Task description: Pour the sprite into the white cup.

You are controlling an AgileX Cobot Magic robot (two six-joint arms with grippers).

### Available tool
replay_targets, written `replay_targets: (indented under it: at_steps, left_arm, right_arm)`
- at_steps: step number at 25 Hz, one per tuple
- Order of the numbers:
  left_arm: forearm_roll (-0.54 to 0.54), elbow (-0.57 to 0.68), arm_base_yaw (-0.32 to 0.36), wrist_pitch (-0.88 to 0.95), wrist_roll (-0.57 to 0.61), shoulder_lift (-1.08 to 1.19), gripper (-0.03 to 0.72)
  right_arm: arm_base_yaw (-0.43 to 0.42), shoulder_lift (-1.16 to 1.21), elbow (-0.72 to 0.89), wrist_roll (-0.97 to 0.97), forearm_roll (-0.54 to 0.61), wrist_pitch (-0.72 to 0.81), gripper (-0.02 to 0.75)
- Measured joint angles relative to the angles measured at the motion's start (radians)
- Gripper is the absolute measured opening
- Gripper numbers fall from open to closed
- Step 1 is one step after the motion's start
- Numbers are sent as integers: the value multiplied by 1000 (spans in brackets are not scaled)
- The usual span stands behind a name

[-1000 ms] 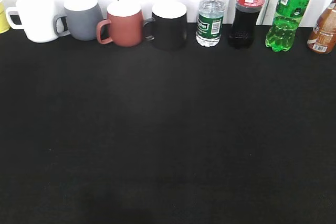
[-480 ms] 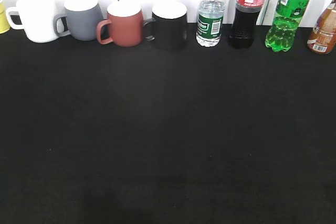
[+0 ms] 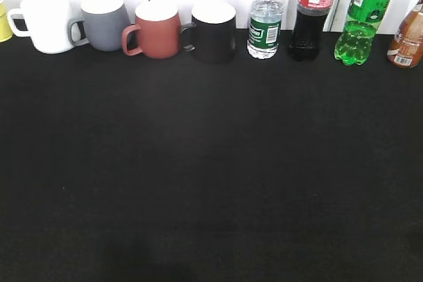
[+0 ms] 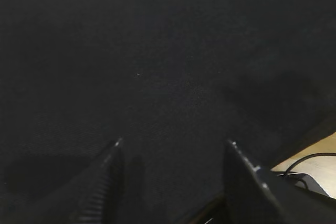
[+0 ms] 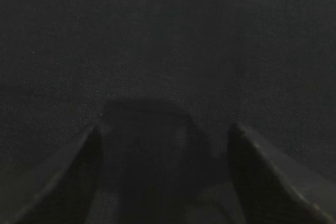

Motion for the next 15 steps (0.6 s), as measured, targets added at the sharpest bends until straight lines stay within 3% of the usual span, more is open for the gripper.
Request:
replay_targets:
  at_steps: [2,3,4,5,9,11,15]
  left_arm:
    - [0,0,18,-1,0,-21,452]
    - [0,1,67,-1,0,-49,452]
    - [1,2,202,-1,0,-112,452]
    - [1,3,240,-1,0,-128,452]
    - [2,3,498,1,0,-279,452]
    - [2,3,540,1,0,-284,452]
    - [2,5,541,1,0,-284,452]
  right_arm:
    - [0,-2,0,0,0,0,554]
    - [-4,-38,0,0,0,0,554]
    - [-24,-62,0,0,0,0,554]
    - [-54,-78,0,0,0,0,554]
    - [-168,-195,0,0,0,-2,554]
    - [-182,-203,0,0,1,-2,554]
    - [-184,-203,0,0,1,-2,554]
